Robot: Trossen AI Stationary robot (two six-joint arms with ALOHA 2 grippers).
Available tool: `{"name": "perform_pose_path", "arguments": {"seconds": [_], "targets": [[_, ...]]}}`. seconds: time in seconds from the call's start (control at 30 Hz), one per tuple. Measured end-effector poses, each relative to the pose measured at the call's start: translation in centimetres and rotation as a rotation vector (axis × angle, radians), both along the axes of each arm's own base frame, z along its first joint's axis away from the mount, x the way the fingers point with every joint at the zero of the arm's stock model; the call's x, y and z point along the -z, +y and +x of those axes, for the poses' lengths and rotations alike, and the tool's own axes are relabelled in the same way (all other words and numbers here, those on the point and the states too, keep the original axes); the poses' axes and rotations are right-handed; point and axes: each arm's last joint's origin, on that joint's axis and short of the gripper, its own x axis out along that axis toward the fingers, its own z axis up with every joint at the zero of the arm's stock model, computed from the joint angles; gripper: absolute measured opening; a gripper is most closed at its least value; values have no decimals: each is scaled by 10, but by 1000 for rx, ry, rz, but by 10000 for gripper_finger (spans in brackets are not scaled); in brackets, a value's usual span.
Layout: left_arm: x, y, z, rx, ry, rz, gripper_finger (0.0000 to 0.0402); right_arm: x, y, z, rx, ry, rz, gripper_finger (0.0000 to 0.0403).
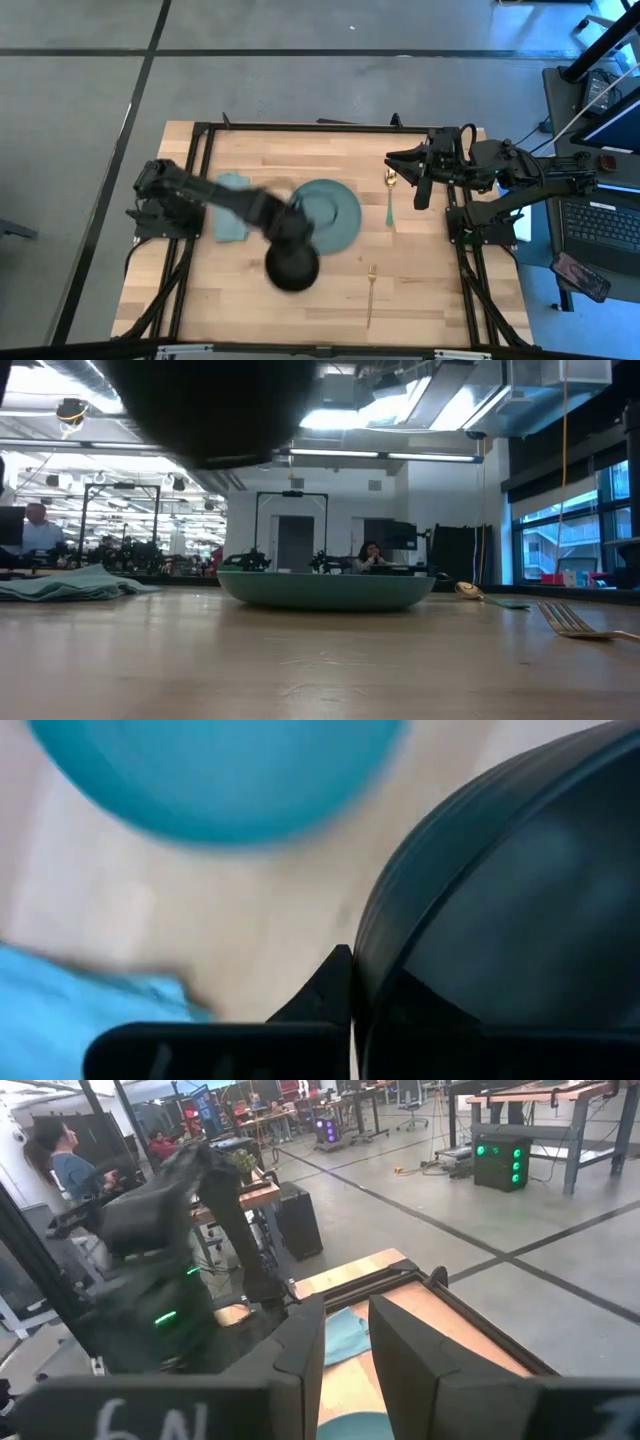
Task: Set table place
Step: Stack the black bowl on the green plate
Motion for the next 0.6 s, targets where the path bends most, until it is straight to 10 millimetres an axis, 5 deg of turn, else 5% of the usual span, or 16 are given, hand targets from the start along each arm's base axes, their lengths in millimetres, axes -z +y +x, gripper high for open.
{"name": "perform_pose_path", "arguments": {"seconds": [0.3,0.43,0.6], "targets": [[-1,131,25,-211,-135,5,3,4,0,0,6,24,58,84],[21,156,32,-242,-68,6,3,8,0,-1,8,62,53,84],[51,157,49,-199,-22,-78,3,8,0,-1,6,66,43,84]]}}
